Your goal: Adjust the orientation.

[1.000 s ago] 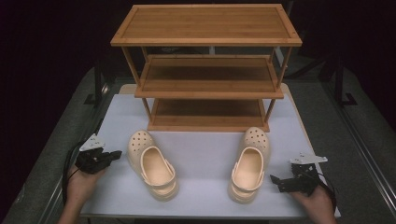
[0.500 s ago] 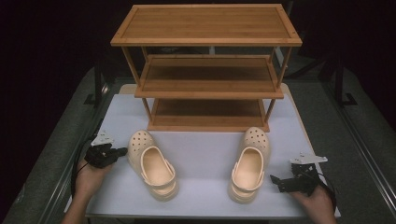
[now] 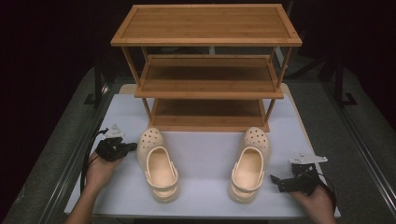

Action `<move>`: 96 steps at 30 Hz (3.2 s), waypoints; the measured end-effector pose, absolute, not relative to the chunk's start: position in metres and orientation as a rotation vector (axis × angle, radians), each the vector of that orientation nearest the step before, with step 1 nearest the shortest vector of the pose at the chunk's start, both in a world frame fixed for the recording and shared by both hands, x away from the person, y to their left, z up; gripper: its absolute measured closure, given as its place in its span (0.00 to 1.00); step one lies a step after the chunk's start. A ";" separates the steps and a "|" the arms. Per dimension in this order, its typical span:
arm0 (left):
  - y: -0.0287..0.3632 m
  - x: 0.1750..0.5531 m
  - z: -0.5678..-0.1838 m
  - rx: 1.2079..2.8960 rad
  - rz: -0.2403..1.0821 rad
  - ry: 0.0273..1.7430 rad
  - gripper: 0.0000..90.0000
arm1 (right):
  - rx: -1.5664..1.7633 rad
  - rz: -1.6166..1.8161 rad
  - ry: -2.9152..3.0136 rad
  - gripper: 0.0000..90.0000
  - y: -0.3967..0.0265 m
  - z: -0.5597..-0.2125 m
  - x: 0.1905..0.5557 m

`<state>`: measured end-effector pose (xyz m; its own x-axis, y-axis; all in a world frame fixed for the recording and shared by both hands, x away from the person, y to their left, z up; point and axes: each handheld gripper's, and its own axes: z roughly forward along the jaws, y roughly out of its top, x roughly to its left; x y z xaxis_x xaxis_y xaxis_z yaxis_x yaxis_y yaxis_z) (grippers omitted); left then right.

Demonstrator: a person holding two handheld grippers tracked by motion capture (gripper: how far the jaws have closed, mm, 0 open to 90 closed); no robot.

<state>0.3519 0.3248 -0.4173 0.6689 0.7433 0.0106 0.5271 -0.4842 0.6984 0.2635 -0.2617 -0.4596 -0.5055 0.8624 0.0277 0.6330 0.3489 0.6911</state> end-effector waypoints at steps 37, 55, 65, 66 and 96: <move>0.219 0.392 -0.420 2.220 0.326 0.814 1.00 | 1.321 0.937 2.275 0.00 -0.262 -0.460 0.263; 0.221 0.394 -0.420 2.211 0.298 0.814 1.00 | 1.321 0.937 2.275 0.00 -0.262 -0.460 0.263; 0.243 0.386 -0.402 2.214 0.353 0.847 0.72 | 1.319 0.935 2.273 0.00 -0.262 -0.460 0.263; 0.247 0.383 -0.401 2.212 0.365 0.848 0.71 | 1.318 0.936 2.271 0.00 -0.262 -0.460 0.263; 0.340 0.281 -0.438 2.225 0.405 1.013 0.02 | 1.319 0.932 2.272 0.00 -0.261 -0.460 0.263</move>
